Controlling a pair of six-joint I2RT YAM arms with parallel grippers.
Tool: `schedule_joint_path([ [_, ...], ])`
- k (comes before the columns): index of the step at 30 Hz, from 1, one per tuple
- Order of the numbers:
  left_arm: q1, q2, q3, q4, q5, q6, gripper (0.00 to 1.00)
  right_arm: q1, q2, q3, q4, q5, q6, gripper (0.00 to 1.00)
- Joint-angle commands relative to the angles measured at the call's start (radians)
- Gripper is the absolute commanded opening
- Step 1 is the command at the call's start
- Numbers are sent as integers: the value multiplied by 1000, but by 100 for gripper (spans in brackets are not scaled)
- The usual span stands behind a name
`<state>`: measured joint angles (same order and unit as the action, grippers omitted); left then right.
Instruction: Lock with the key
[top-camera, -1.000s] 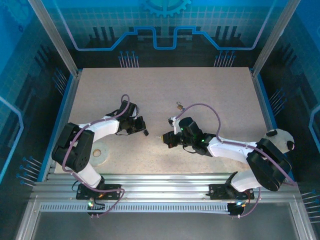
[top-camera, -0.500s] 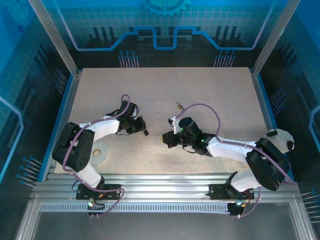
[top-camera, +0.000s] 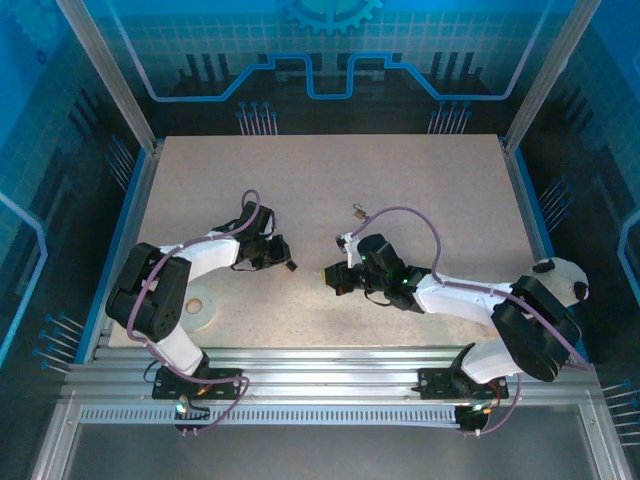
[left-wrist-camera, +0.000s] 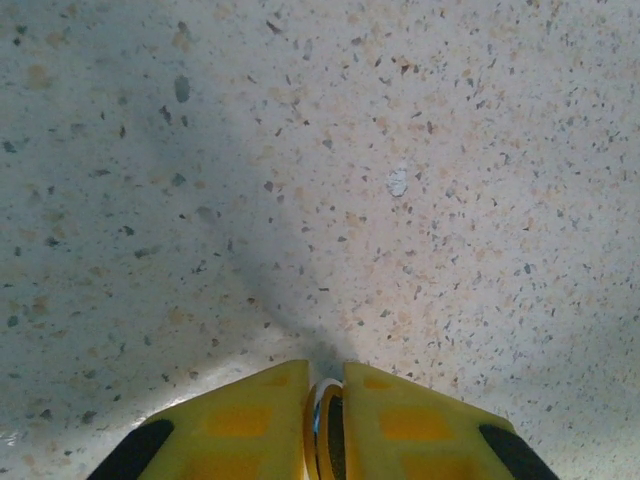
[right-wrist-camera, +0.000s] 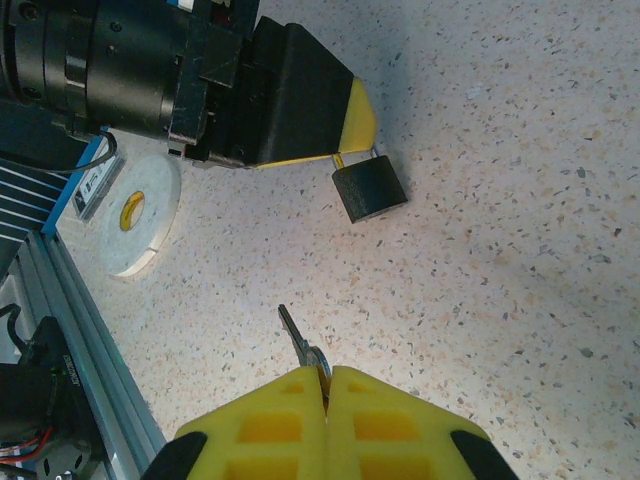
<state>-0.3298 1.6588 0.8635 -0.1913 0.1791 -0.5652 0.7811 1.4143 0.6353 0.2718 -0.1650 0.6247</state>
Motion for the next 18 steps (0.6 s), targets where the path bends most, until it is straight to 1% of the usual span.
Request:
schedule_joint_path([
  [1,7,15,32,-36,-12,26,17,17,16,6,26,-9,6,0],
  [18,11,38,75,-45,-22,19,17,24,20,12,20,-10,7,0],
])
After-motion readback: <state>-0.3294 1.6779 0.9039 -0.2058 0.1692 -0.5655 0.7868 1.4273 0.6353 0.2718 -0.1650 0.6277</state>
